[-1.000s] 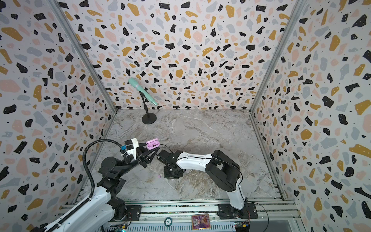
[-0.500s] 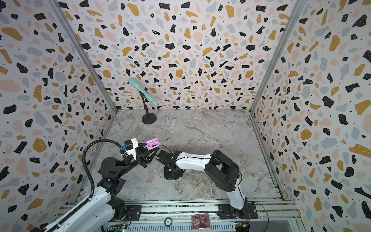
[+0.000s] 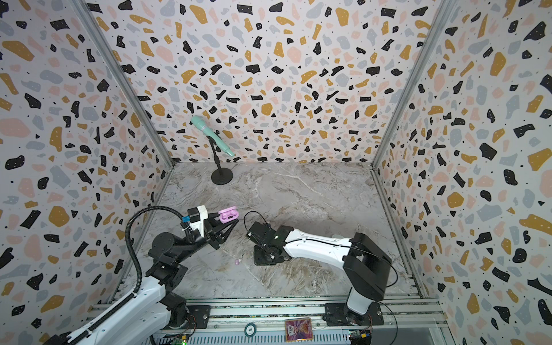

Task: Insert wireless bluetooth earbuds into charging case
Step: Pick up the wireless bluetooth earbud from the bottom-center of the table.

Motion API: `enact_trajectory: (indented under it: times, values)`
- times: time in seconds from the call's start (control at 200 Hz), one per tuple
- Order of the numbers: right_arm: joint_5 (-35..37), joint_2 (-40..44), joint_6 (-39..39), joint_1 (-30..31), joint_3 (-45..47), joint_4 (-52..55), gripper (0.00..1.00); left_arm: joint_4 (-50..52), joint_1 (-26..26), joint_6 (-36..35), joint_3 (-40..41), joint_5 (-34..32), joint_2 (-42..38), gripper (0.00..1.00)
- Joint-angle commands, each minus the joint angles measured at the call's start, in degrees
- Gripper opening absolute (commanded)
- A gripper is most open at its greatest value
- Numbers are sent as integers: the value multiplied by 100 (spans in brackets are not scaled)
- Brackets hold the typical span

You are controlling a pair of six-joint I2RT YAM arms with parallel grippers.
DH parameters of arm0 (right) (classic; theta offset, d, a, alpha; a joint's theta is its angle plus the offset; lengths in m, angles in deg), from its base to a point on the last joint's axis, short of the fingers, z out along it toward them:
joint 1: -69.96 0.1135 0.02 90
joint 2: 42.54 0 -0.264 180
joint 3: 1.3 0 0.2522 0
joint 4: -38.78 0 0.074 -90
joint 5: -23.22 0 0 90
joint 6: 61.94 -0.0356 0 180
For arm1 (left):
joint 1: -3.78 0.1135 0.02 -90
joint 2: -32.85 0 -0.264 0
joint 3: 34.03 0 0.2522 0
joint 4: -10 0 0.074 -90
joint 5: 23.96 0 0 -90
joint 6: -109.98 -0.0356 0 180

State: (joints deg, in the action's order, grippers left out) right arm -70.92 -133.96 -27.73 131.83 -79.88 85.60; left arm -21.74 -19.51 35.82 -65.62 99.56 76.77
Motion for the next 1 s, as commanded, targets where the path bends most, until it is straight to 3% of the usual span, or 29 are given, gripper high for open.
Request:
enact_trajectory:
  times: [0.0,0.365,0.821,0.996]
  values:
    - [144,690,226,-86,76,-203,5,-351,25,51,-132,202,87,5]
    - [-793,2265,1332,-559,-403,-329,5,-105,-44,-181,-601,879,492,6]
    - [-2147,2260,1878,-904,-1164,-567,5,618,-341,-802,-860,1214,630,6]
    - [-2347,2102,1879,-913,-1213,-712,5,823,-413,-937,-968,1245,617,6]
